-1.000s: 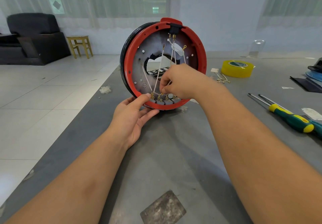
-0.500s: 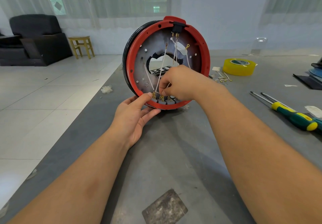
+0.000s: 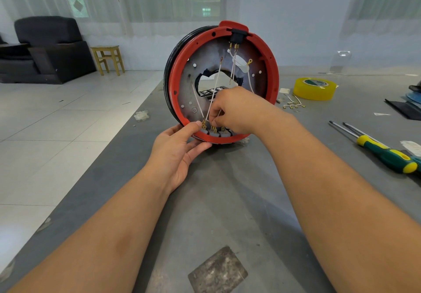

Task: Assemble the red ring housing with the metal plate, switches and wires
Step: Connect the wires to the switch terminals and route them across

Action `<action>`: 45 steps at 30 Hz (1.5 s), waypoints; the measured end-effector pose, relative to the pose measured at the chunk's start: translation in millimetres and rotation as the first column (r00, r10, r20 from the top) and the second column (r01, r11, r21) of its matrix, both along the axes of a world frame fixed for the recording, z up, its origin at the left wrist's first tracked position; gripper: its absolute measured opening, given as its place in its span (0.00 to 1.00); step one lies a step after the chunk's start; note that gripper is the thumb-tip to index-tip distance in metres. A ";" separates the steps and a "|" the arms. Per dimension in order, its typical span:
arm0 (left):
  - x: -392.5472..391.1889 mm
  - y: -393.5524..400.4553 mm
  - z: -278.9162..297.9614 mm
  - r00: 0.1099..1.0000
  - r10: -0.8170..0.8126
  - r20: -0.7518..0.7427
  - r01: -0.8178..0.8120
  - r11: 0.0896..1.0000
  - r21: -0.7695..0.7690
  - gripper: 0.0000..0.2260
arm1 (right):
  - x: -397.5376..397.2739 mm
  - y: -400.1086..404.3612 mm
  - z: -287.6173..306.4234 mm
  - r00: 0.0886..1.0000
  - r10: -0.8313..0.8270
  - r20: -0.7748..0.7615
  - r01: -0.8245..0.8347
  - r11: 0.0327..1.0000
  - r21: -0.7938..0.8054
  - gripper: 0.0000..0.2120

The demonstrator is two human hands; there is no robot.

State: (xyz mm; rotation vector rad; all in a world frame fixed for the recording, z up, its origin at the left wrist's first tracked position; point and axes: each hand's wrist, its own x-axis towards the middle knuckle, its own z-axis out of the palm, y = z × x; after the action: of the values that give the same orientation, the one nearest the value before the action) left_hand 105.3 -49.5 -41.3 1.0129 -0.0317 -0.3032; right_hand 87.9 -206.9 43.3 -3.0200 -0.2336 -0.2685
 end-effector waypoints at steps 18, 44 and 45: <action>0.5 0.3 1.2 1.000 0.015 -0.003 -0.015 1.000 -0.021 0.18 | -17.5 -26.8 -14.1 0.946 0.067 0.316 -0.151 0.957 0.248 0.13; -5.9 -1.7 3.9 0.998 -0.069 0.007 0.069 0.998 0.006 0.21 | -34.5 -56.7 -76.0 0.993 -0.120 -0.013 -0.026 -0.321 0.947 0.23; -7.3 -3.0 4.2 0.995 -0.096 -0.013 0.096 0.995 -0.032 0.20 | -34.7 -55.4 -76.0 0.992 -0.124 -0.015 -0.025 -0.317 0.948 0.24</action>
State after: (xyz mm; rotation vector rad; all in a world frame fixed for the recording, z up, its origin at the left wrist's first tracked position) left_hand 98.0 -52.5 -37.1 0.9793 -0.0720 -0.3965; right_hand 53.3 -262.3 -32.7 -1.1390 0.1408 -0.3426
